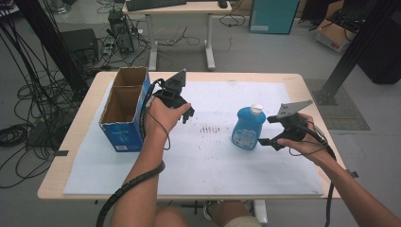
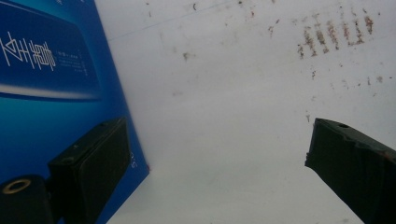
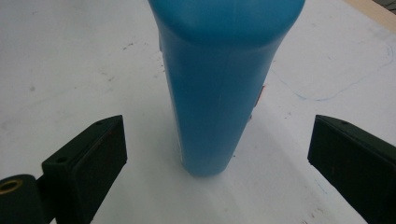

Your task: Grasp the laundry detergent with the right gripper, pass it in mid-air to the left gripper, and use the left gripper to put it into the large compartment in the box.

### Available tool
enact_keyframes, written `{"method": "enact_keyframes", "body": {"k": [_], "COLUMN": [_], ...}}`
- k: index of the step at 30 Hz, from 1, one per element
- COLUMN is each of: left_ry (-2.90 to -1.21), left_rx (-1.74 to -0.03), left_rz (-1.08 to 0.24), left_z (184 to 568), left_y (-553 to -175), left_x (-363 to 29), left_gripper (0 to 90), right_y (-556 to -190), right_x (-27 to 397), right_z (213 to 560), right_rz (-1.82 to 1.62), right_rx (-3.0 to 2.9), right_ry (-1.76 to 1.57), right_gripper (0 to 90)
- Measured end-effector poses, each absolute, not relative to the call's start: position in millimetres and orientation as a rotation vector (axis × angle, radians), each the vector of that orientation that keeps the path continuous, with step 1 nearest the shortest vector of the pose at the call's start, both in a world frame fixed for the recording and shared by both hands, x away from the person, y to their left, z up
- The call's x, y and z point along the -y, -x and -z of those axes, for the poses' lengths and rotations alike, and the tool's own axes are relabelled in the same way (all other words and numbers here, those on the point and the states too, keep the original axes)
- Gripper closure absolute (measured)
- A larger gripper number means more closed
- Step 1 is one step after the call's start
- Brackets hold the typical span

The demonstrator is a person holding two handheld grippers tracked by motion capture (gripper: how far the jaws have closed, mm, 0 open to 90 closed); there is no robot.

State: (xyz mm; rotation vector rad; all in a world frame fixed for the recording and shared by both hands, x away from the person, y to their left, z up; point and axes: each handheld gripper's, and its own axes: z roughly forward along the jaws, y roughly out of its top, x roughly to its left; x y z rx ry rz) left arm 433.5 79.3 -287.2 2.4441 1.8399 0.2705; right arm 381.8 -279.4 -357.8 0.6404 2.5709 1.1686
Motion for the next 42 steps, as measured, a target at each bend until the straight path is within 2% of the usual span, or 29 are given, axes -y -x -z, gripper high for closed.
{"method": "enact_keyframes", "body": {"k": [13, 42], "left_ry": [-2.445, -2.454], "left_rx": [-1.839, -1.824], "left_rz": [-0.269, -0.275], "left_z": [287.7, 285.1], "left_y": [-432.7, -432.6], "left_x": [-79.0, -74.0], "left_gripper": [6.6, 6.5], "right_y": [-384.3, -384.1], "right_x": [267.5, 255.4], "right_z": [377.6, 388.9], "right_rz": [-1.231, -1.298], "right_rx": [-2.511, -2.430], "right_ry": [-0.637, -0.660], "right_gripper": [3.3, 2.1]}}
